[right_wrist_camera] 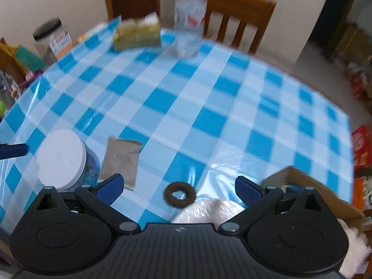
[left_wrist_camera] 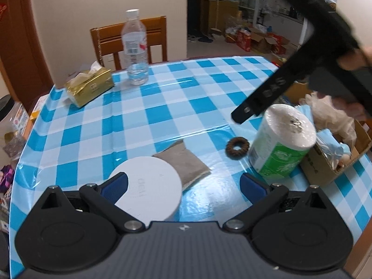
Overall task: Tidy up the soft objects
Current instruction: 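Move both grippers back toward the brown hair tie and remaining sachet, then grasp the brown hair tie with the right gripper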
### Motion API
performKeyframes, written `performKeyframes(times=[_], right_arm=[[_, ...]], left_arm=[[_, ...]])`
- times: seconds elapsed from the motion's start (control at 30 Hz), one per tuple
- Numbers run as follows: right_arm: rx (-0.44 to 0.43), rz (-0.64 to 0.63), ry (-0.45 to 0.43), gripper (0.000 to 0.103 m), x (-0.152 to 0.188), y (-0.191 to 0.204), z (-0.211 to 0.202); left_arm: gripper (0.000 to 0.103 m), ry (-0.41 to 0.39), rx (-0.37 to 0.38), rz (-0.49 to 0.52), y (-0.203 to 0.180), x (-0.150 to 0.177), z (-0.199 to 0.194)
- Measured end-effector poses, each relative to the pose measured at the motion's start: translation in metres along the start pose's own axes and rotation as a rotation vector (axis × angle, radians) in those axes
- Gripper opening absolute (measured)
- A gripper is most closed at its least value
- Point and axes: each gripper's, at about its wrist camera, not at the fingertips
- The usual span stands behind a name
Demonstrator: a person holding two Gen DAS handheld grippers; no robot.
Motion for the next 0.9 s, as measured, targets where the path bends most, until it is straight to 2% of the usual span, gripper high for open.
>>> performKeyframes(times=[0.23, 0.37, 0.43, 0.57, 0.73, 0.8, 0.9], right_arm=[[-0.126, 0.010, 0.265, 0.101, -0.047, -0.010, 0.069], [-0.140, 0.013, 0.413, 0.088, -0.057, -0.010, 0.108], [-0.148, 0.027, 0.466, 0.086, -0.058, -0.011, 0.122], [-0.115, 0.023, 0.510, 0.077, -0.058, -0.009, 0.137], [-0.096, 0.029, 0.535, 0.071, -0.057, -0.006, 0.144], [-0.091, 0.031, 0.547, 0.060, -0.059, -0.005, 0.148], [-0.079, 0.035, 0.558, 0.056, -0.057, -0.001, 0.151]], left_arm=[[0.102, 0.017, -0.035, -0.040, 0.008, 0.006, 0.004], [0.102, 0.029, -0.047, -0.061, 0.013, 0.008, 0.007], [0.102, 0.033, -0.051, -0.067, 0.016, 0.008, 0.009], [0.102, 0.039, -0.049, -0.068, 0.017, 0.007, 0.012], [0.102, 0.041, -0.044, -0.063, 0.017, 0.005, 0.015], [0.102, 0.040, -0.044, -0.058, 0.017, 0.004, 0.016], [0.102, 0.038, -0.040, -0.052, 0.017, 0.003, 0.016]])
Point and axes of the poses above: each gripper's, at about its wrist camera, not at the fingertips, and z roughly the way its jaws point, y to its left, x to its underside, and after that the axes turned 11 degrees about y, right-handed
